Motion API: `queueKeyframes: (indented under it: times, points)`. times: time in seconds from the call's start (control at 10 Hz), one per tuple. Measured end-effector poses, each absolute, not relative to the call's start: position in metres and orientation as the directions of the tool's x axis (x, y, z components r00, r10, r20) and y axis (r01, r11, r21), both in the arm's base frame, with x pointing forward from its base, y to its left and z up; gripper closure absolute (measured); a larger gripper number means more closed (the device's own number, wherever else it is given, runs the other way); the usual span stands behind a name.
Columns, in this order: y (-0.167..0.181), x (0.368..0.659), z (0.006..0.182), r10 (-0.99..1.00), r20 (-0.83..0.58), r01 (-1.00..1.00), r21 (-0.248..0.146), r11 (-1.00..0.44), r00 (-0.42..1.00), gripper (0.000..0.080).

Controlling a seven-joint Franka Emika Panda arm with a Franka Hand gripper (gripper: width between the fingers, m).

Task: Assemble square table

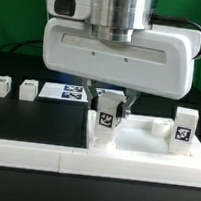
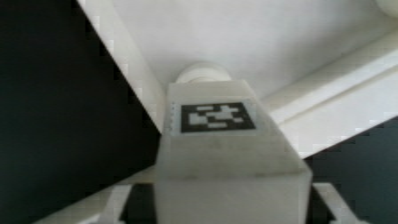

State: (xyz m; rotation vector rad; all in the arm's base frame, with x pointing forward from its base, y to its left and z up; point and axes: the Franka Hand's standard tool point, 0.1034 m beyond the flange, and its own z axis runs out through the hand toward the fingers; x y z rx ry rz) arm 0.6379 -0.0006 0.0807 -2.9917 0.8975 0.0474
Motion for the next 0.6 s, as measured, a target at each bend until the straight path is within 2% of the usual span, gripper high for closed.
queueKeyframes:
  times: [0.2, 0.6]
  points:
    - [-0.0051, 0.6390, 0.0792, -0.715, 0.015, -0.715, -0.005, -0.699, 0.699, 0.0509]
    - [-0.0109, 0.6343, 0.0788, -0.908, 0.012, -0.907, -0.032, -0.419, 0.419, 0.0508]
